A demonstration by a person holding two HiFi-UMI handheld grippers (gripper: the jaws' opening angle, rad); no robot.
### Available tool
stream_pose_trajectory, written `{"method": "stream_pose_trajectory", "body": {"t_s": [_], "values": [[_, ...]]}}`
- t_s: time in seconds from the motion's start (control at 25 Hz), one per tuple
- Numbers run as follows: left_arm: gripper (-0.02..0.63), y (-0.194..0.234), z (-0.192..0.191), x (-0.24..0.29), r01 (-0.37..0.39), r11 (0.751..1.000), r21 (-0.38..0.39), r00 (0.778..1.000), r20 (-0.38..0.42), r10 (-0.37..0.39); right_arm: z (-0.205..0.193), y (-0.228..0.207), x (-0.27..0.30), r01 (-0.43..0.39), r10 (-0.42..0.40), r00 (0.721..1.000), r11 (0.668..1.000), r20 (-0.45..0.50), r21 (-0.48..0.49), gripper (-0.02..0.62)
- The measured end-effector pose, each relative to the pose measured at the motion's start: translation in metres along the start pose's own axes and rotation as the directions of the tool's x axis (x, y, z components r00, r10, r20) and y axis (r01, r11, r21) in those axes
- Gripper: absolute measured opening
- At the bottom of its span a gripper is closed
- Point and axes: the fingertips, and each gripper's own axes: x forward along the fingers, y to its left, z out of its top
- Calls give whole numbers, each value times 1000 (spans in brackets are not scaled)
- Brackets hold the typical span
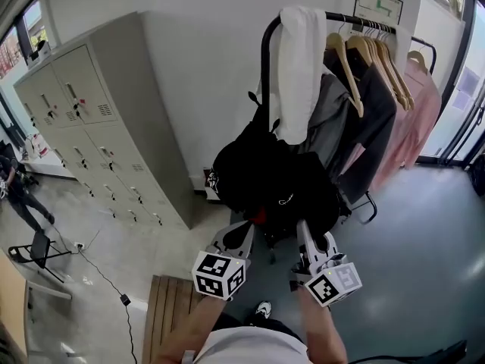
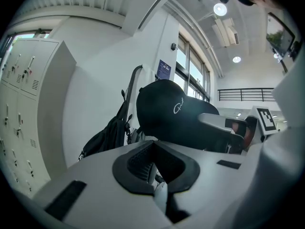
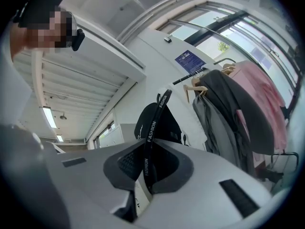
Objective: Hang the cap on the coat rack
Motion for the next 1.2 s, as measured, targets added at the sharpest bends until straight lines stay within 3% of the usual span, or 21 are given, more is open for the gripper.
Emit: {"method": "stream_pose_trajectory", "body": {"t_s": [0.28, 0.56, 1.2], "values": [[3, 3, 11, 14, -39, 999, 14, 999, 7, 39, 11, -11, 34, -93, 93, 996, 994, 11, 63, 18], [4, 36, 18, 30, -61, 998, -1, 998, 15, 61, 13, -7, 85, -166, 164, 986, 979, 30, 118, 18], [4, 122, 90, 69, -44, 999, 23, 992, 119, 40, 42, 9, 213, -303, 257, 948, 908, 187, 289, 18]]}}
